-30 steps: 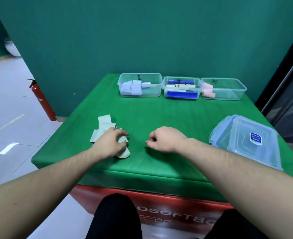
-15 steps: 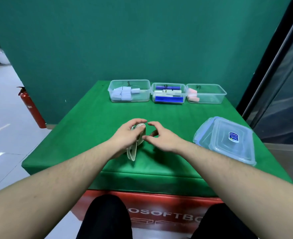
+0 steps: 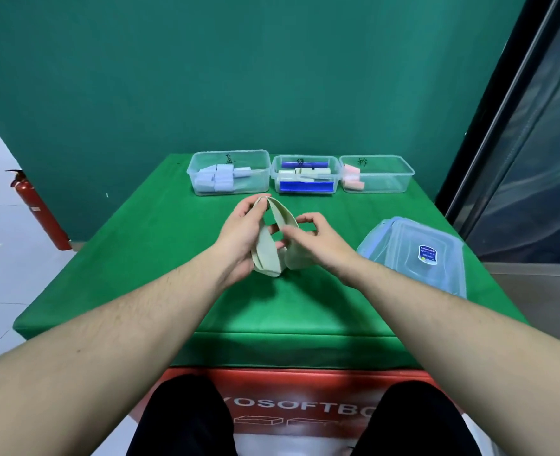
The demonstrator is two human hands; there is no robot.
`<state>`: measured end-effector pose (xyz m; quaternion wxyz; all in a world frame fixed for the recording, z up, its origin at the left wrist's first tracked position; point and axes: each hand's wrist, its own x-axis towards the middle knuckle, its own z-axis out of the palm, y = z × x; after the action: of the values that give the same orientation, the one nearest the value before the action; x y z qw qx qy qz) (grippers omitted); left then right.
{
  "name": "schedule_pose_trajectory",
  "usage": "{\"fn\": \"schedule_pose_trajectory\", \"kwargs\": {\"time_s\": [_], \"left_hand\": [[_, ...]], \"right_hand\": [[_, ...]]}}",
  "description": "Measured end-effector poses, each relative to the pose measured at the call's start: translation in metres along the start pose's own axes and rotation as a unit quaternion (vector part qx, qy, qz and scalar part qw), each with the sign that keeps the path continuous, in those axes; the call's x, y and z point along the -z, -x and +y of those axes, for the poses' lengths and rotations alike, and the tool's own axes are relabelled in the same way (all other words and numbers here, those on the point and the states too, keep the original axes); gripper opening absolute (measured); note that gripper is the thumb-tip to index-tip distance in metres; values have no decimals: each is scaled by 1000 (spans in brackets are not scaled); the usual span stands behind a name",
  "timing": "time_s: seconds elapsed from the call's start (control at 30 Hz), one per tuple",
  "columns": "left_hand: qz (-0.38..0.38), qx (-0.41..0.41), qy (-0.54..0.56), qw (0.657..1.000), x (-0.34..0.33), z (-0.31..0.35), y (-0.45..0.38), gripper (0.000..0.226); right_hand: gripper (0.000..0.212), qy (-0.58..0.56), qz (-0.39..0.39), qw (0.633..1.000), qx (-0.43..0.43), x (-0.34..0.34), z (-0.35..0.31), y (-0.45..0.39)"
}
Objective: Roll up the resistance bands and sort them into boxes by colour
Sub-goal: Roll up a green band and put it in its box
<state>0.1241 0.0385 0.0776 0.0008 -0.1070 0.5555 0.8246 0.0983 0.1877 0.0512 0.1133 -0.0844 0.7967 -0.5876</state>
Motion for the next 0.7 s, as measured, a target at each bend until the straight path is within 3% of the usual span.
{"fn": "schedule_pose_trajectory", "kwargs": {"time_s": [0.1, 0.3, 0.43, 0.57, 0.7], "left_hand": [[8, 7, 71, 997, -6, 1, -2, 9], [58, 32, 80, 995, -8, -16, -9, 11], [63, 135, 61, 987, -4, -28, -14, 22], [-16, 239, -53, 970, -7, -45, -20, 53], [-110, 255, -178, 944, -12, -57, -28, 53]], "right_hand": [[65, -16, -61, 998, 6, 1, 12, 3], [32, -25, -45, 998, -35, 10, 20, 7], [22, 17, -3, 999, -46, 32, 29, 2], [11, -46, 88, 993, -58, 60, 30, -9], [12, -124, 128, 982, -70, 82, 24, -27]]}}
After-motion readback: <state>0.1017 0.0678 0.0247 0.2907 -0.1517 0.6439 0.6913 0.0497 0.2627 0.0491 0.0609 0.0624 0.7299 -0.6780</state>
